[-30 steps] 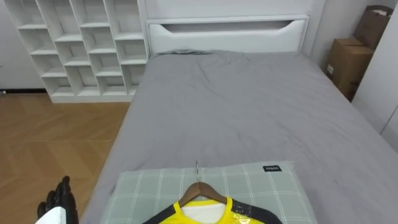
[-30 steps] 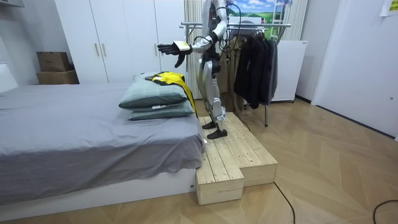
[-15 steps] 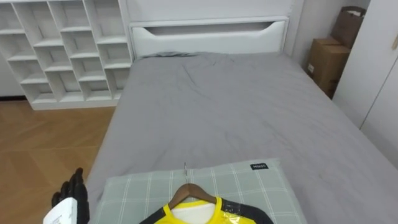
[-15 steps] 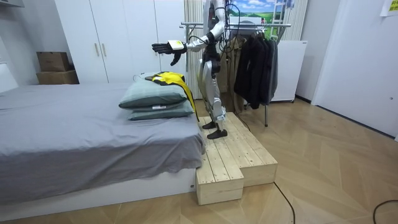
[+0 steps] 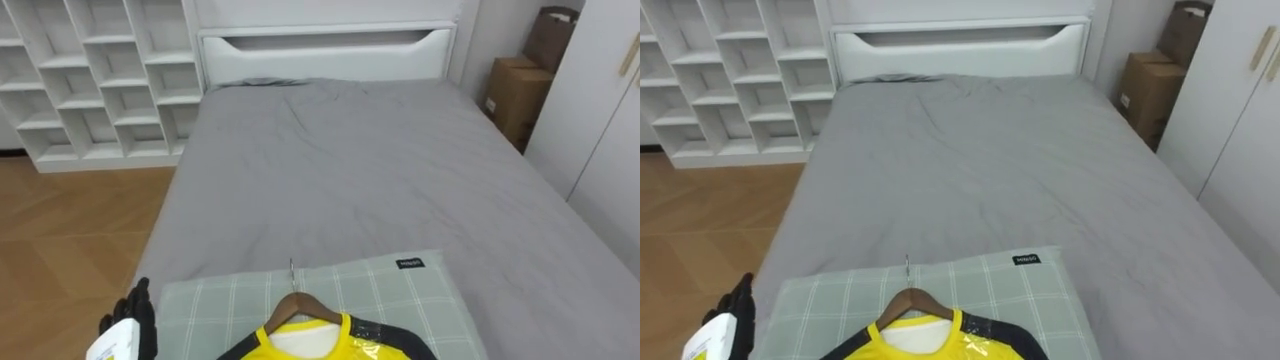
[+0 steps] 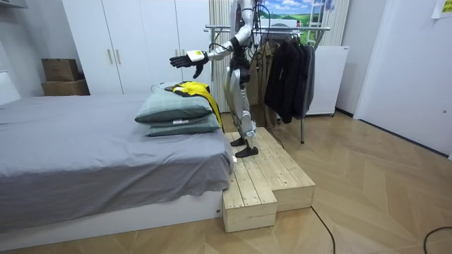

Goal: Hang clothes

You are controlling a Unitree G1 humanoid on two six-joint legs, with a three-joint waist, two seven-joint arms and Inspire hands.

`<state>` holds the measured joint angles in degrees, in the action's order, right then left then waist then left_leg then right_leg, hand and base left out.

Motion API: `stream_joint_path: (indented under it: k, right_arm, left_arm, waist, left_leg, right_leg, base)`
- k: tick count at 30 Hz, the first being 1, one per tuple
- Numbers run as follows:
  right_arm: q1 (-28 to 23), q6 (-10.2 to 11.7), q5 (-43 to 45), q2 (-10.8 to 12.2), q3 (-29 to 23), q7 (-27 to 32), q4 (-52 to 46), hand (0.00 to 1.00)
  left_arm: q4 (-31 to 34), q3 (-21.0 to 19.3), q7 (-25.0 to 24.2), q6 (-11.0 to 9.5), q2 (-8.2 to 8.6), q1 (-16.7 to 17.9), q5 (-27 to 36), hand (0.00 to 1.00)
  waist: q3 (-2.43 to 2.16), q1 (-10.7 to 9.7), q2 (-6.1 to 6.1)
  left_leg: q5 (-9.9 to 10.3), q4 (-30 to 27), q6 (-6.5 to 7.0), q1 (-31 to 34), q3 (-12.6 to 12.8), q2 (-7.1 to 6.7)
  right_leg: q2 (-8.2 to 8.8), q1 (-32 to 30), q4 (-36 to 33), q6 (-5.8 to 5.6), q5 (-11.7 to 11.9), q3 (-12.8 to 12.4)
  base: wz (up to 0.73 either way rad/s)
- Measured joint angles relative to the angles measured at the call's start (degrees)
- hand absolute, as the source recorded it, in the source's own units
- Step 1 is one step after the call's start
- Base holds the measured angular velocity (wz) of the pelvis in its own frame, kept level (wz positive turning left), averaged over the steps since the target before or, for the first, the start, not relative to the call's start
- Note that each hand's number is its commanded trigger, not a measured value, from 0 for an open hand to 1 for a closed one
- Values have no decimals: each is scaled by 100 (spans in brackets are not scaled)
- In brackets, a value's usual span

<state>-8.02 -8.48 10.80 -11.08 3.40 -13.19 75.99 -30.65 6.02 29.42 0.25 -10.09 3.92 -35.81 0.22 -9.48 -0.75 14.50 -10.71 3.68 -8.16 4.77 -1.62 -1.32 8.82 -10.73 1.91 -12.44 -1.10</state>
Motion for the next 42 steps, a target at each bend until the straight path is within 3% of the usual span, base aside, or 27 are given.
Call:
stream_joint_path:
  k: [7, 10, 12, 15, 19, 24, 31, 42]
  right_arm:
    - [22, -37, -1, 3, 39, 20, 2, 0]
    - [54, -39, -26, 4, 48, 82, 19, 0]
    - [125, -38, -64, 11, 64, 169, 21, 0]
    - [227, -32, -129, 23, 99, 217, 1, 0]
    - [366, -27, -198, 38, 213, 324, 0, 0]
    - [493, -10, -251, 39, 221, 518, 16, 0]
    - [806, 59, -435, 36, 452, 764, 34, 0]
    - [1148, 156, -707, 9, 669, 1009, 8, 0]
  left_arm:
    - [12, -1, -8, 14, -1, -157, -4, 0]
    - [11, 75, -8, 16, -16, -406, 3, 0]
    - [-6, 146, -7, 13, -22, -652, 7, 0]
    - [-357, 150, -5, 7, -48, -1080, -2, 0]
    - [-992, 210, -5, 6, -58, -1614, 18, 0]
    - [-1740, 225, -5, -22, -57, -2249, 11, 0]
    - [-2024, 346, -5, -31, -172, -2544, 18, 0]
    - [-2576, 613, -18, -39, -182, -2842, 226, 0]
  waist:
    - [-3, -118, -27]
    - [-2, -132, -12]
    - [33, -140, 28]
    - [38, -147, 71]
    - [38, -288, 43]
    - [80, -316, -22]
    - [115, -416, -53]
    - [193, -449, -43]
  left_leg:
    - [-3, -109, 1, 209, 87, 10]
    - [-17, -138, 19, 347, 131, 11]
    - [-26, -158, 30, 412, 179, 13]
    - [-27, -248, 32, 611, 236, 40]
    - [-32, -346, 40, 973, 247, 86]
    - [-94, -419, 74, 1304, 305, 89]
    - [-132, -500, 103, 1706, 427, 98]
    - [-207, -604, 107, 2259, 542, 102]
  right_leg:
    - [16, -268, -106, 5, 5, -29]
    - [22, -422, -154, -3, 9, -60]
    - [17, -517, -211, -8, 12, -80]
    - [17, -718, -228, -14, 49, -115]
    - [2, -1025, -209, -23, 172, -98]
    - [11, -1303, -213, -41, 254, -154]
    - [20, -1848, -487, -47, 255, -172]
    - [41, -2494, -725, -47, 255, -141]
  base:
    - [-4]
    - [-8]
    - [-6]
    - [-12]
    - [-1]
    - [-7]
    - [-7]
    - [-5]
